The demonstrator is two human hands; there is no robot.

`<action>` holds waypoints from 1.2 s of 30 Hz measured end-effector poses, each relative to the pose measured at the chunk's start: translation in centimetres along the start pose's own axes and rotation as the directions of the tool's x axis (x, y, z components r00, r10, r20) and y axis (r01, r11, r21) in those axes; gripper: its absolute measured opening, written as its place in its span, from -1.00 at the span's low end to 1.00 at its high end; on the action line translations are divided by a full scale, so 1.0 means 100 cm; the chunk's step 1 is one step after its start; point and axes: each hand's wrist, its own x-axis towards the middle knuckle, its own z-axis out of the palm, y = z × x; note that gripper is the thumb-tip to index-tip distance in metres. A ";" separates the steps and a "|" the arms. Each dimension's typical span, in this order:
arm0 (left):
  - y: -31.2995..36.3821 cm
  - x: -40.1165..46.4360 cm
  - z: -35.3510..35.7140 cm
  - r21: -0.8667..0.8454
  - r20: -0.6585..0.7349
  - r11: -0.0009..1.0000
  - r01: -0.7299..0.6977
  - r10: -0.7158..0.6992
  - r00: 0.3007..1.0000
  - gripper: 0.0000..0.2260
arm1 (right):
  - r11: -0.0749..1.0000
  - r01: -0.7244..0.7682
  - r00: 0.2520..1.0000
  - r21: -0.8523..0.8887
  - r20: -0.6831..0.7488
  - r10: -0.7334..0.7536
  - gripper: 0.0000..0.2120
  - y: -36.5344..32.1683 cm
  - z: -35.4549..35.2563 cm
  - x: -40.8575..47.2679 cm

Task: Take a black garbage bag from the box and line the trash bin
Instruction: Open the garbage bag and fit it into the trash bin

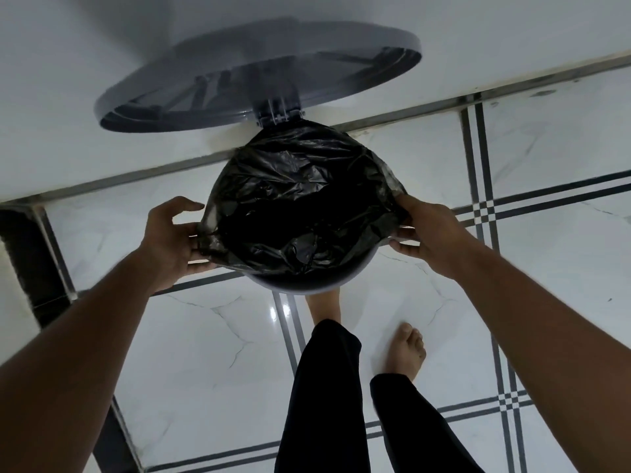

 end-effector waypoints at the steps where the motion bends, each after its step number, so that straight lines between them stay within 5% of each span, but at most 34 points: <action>1: -0.006 -0.002 -0.001 -0.018 0.007 1.000 0.010 -0.010 1.000 -0.63 | 0.999 -0.012 1.000 0.030 0.004 0.012 -0.71 0.002 0.001 -0.002; 4: -0.023 -0.010 0.002 -0.056 0.018 0.998 0.015 -0.014 1.000 -0.59 | 0.997 -0.034 0.999 0.063 -0.033 0.036 -0.73 0.007 0.003 -0.007; 10: -0.054 -0.015 0.011 -0.377 0.049 0.923 0.078 -0.064 0.997 -0.90 | 0.998 0.063 0.976 0.011 -0.210 -0.059 -0.65 0.009 0.008 -0.012; 16: -0.072 -0.024 0.016 -0.653 0.090 0.752 0.092 -0.044 0.995 -0.90 | 0.968 -0.107 0.994 0.225 0.037 0.101 -0.77 0.011 0.004 -0.019; 19: -0.079 -0.027 0.019 -0.745 0.084 0.661 0.090 -0.041 0.996 -0.93 | 0.923 -0.170 0.982 0.344 0.138 0.130 -0.60 0.019 -0.001 -0.021; 25: -0.085 -0.032 0.030 -0.759 0.080 0.650 0.050 0.017 0.997 -0.90 | 0.800 -0.253 0.965 0.545 0.198 0.171 -0.68 0.038 -0.002 -0.028; 28: -0.084 -0.037 0.036 -0.724 0.086 0.687 0.057 0.007 0.996 -0.81 | 0.856 -0.229 0.972 0.463 0.159 0.174 -0.90 0.043 0.003 -0.032; 32: -0.088 -0.042 0.041 -0.753 0.084 0.655 0.060 0.006 0.996 -0.75 | 0.876 -0.200 0.979 0.438 0.123 0.162 -0.85 0.044 0.009 -0.039; 36: -0.097 -0.037 0.049 -0.583 0.010 0.811 0.036 -0.036 0.999 -0.84 | 0.905 -0.176 0.984 0.386 0.058 0.167 -0.85 0.050 0.015 -0.044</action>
